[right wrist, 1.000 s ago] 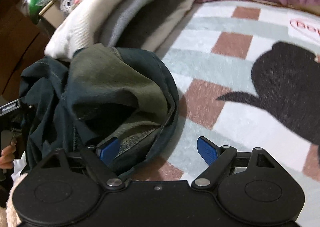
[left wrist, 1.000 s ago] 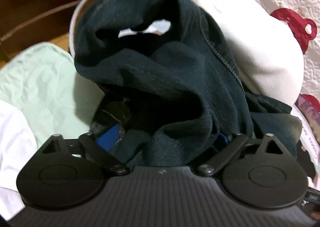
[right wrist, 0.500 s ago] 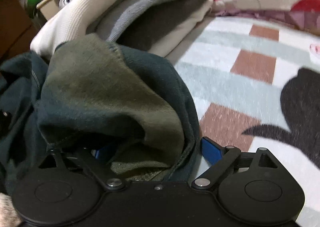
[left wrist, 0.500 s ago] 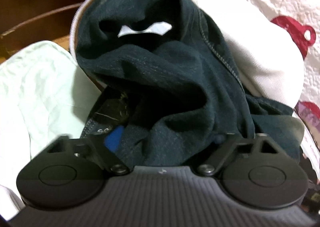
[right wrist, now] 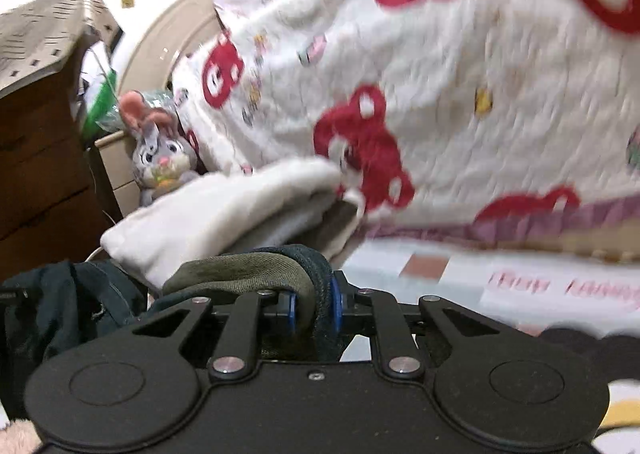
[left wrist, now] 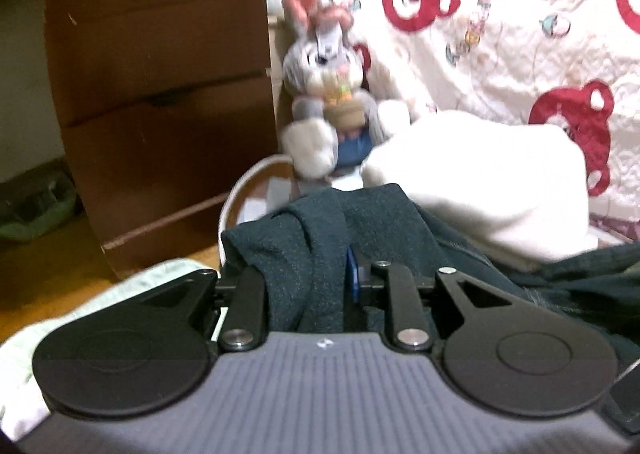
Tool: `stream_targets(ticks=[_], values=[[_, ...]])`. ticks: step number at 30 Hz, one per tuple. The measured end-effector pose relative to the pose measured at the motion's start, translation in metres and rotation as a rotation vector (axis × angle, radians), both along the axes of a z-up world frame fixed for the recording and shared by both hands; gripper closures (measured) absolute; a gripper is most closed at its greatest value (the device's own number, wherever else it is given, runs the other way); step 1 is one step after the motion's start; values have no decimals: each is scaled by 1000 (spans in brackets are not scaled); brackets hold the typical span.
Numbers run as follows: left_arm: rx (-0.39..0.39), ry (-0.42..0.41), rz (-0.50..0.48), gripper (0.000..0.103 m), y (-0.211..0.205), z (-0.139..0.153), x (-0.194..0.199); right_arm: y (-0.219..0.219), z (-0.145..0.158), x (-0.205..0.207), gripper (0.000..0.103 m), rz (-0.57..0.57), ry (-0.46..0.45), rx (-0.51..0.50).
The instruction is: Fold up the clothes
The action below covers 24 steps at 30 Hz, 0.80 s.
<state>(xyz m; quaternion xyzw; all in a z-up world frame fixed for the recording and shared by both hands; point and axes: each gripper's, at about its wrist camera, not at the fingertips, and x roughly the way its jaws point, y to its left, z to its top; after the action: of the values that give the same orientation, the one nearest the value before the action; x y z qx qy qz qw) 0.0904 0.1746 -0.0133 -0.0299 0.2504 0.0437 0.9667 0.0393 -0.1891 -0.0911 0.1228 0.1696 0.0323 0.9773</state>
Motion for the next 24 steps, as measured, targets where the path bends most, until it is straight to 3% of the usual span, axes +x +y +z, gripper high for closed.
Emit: stream_targets(ticks=[7, 13, 19, 24], values=[[65, -138, -7, 84, -5, 43, -37, -7, 38, -37, 86, 7, -96, -24], [102, -207, -96, 84, -26, 83, -63, -28, 71, -73, 86, -39, -162, -23], [102, -248, -213, 84, -65, 111, -80, -73, 82, -102, 86, -114, -121, 0], [87, -323, -376, 84, -115, 150, -108, -99, 82, -102, 86, -81, -69, -126]])
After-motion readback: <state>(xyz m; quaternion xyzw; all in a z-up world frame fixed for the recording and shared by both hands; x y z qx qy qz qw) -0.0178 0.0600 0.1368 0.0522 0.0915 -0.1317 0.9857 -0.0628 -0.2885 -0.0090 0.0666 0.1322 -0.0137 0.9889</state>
